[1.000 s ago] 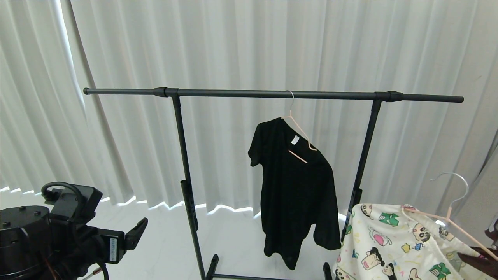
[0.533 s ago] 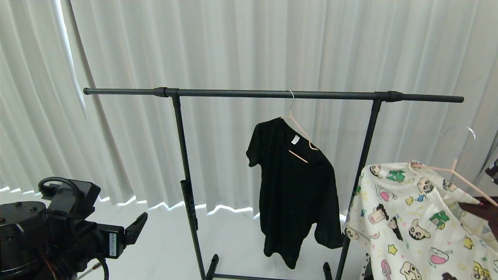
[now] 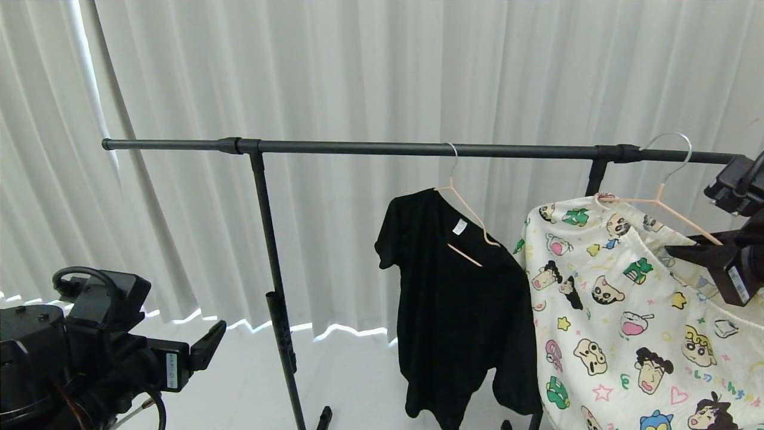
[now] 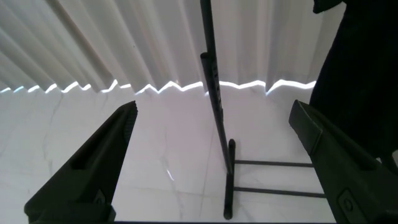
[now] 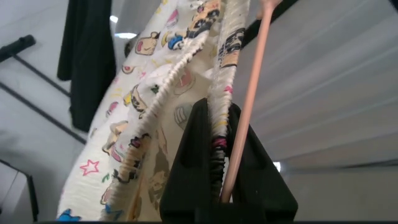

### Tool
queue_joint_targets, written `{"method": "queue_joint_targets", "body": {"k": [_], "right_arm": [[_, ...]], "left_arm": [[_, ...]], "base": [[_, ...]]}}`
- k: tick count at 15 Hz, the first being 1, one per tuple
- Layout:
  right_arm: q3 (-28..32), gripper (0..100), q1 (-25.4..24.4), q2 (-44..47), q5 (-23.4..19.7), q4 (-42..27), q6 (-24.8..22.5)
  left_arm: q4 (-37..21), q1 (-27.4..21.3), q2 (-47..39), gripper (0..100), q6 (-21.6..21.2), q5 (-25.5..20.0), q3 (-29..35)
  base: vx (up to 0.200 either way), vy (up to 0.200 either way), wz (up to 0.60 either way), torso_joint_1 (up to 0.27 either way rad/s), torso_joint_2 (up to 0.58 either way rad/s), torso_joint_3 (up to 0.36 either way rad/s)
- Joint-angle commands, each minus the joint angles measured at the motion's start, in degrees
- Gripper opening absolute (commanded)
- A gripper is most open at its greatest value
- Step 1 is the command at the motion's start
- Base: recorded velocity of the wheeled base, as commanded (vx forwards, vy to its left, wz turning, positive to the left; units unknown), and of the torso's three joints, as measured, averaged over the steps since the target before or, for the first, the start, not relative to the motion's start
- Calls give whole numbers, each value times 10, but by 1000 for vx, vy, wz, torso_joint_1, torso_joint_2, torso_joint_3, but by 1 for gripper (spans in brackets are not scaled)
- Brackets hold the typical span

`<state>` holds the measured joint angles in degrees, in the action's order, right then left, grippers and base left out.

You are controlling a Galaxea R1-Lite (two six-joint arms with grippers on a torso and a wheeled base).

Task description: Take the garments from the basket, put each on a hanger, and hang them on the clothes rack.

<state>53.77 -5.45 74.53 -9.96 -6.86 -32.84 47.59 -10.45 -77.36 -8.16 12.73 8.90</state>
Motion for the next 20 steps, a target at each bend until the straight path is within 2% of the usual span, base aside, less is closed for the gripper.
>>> {"method": "queue_joint_targets", "body": {"k": [1, 9, 16, 20], "right_arm": [[12, 0, -8, 13, 5, 0, 0], [25, 0, -19, 32, 7, 0, 0], [33, 0, -25, 45, 13, 0, 0], [77, 0, -33, 102, 28, 0, 0]], "left_arm": [[0, 0, 0, 100, 0, 0, 4], [0, -2, -1, 100, -5, 0, 8], [0, -15, -2, 100, -5, 0, 7], [0, -16, -1, 100, -5, 0, 7]], "base": [[200, 0, 0, 2, 7, 7], [200, 0, 0, 2, 1, 2], [0, 0, 0, 0, 0, 0], [0, 0, 0, 0, 0, 0]]}}
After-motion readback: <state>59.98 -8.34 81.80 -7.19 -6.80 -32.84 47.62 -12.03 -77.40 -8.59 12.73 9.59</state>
